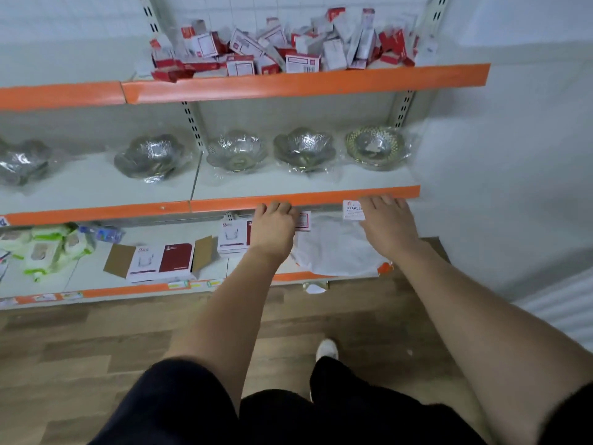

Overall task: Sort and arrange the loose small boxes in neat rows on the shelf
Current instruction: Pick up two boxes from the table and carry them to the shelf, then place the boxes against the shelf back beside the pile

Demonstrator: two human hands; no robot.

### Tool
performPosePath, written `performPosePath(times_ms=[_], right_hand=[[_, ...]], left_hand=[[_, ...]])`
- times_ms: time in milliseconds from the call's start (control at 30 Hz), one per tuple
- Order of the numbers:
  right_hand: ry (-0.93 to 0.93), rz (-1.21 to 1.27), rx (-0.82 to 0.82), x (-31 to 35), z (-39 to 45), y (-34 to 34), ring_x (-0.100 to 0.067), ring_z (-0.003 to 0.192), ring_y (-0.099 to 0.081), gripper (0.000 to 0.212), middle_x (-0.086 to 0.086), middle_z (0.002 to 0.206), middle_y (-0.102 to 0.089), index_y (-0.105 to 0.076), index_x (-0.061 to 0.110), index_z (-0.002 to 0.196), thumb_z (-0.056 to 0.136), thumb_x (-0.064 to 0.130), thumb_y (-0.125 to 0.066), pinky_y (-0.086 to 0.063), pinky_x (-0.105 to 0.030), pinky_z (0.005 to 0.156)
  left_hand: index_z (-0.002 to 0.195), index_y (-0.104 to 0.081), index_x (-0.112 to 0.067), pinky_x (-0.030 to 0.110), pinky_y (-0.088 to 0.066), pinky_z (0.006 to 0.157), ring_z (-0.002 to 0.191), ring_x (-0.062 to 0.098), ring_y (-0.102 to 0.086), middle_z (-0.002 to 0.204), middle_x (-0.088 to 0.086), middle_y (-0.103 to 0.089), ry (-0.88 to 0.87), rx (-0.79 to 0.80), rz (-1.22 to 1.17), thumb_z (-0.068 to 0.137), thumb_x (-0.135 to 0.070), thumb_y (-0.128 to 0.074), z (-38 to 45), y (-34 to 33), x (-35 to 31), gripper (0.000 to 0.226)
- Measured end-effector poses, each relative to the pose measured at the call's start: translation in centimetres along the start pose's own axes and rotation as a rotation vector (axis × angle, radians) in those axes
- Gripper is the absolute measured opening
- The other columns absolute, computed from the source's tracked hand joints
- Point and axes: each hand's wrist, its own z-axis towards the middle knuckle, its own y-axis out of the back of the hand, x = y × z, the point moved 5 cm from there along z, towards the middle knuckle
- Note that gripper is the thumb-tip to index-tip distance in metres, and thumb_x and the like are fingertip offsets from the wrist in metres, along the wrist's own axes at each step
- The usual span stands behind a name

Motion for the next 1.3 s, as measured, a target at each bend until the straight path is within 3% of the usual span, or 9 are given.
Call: performPosePath(times_ms=[167,333,467,667,733,867,1033,1300], right_hand=[[0.027,0.077,-0.265,-3.5,9.6,4.0,-0.031,0.106,-0.054,0.047,-0.011,0.11,-0.062,-0.055,0.005,0.119,0.075,0.014,-0.071,-0.034,-0.039,0.087],[-0.008,0.131,-0.425,-6.1,17.2,8.5,-0.032,0.109,-0.052,0.041,-0.01,0.117,-0.06,-0.052,0.007,0.122,0.084,0.023,-0.054,-0.037,-0.042,0.087],[-0.013,0.201,-0.476,-8.2,22.1,11.2,-0.033,0.118,-0.047,0.044,-0.013,0.126,-0.055,-0.049,0.005,0.126,0.085,0.017,-0.06,-0.036,-0.045,0.094],[-0.009,0.206,-0.415,-10.4,28.9,13.2,-0.03,0.122,-0.042,0.047,-0.012,0.132,-0.05,-0.043,0.008,0.133,0.089,0.017,-0.057,-0.033,-0.042,0.098],[-0.01,0.196,-0.382,-10.7,31.2,13.8,-0.032,0.119,-0.042,0.047,-0.012,0.13,-0.051,-0.043,0.009,0.132,0.09,0.023,-0.057,-0.034,-0.042,0.095],[-0.008,0.182,-0.297,-10.4,35.4,15.3,-0.03,0.116,-0.041,0.047,-0.011,0.128,-0.05,-0.041,0.01,0.133,0.091,0.025,-0.055,-0.033,-0.039,0.093],[0.002,0.142,-0.133,-9.1,39.7,16.0,-0.028,0.12,-0.039,0.05,-0.01,0.132,-0.045,-0.039,0.012,0.136,0.09,0.023,-0.056,-0.033,-0.038,0.097],[-0.04,0.152,0.054,-8.3,42.1,14.7,-0.024,0.108,-0.048,0.048,-0.01,0.12,-0.048,-0.047,0.014,0.13,0.085,0.021,-0.064,-0.037,-0.029,0.081]], left_hand=[[0.097,-0.066,-0.013,0.031,-0.023,0.069,0.078,0.027,-0.06,0.087,0.004,-0.064,-0.057,-0.364,-0.022,0.057,-0.012,-0.08,9.6,5.3,0.1,0.042],[0.113,-0.061,-0.011,0.034,-0.028,0.073,0.09,0.03,-0.057,0.102,0.008,-0.064,-0.017,-0.582,-0.09,0.068,-0.012,-0.071,16.8,10.5,1.2,0.046],[0.118,-0.059,-0.009,0.042,-0.042,0.079,0.097,0.034,-0.058,0.109,0.01,-0.062,-0.043,-0.635,-0.071,0.075,-0.011,-0.065,22.0,14.5,2.5,0.044],[0.13,-0.05,-0.013,0.042,-0.031,0.089,0.113,0.032,-0.047,0.125,0.009,-0.054,-0.072,-0.491,-0.095,0.085,-0.039,-0.045,29.6,18.7,5.7,0.053],[0.13,-0.05,-0.016,0.039,-0.029,0.09,0.116,0.03,-0.044,0.128,0.006,-0.052,-0.079,-0.43,-0.051,0.086,-0.032,-0.054,32.1,19.6,6.9,0.046],[0.109,-0.056,-0.008,0.036,-0.035,0.08,0.105,0.033,-0.052,0.109,0.011,-0.059,-0.103,-0.314,-0.081,0.082,-0.027,-0.064,36.8,20.8,9.3,0.034],[0.11,-0.061,-0.014,0.032,-0.039,0.077,0.1,0.025,-0.054,0.107,0.003,-0.063,-0.129,-0.076,-0.13,0.081,-0.032,-0.068,41.3,19.9,11.8,0.035],[0.11,-0.064,-0.016,0.034,-0.044,0.088,0.098,0.019,-0.055,0.107,-0.001,-0.063,-0.24,0.167,-0.24,0.076,-0.036,-0.073,45.4,17.1,12.0,0.04]])
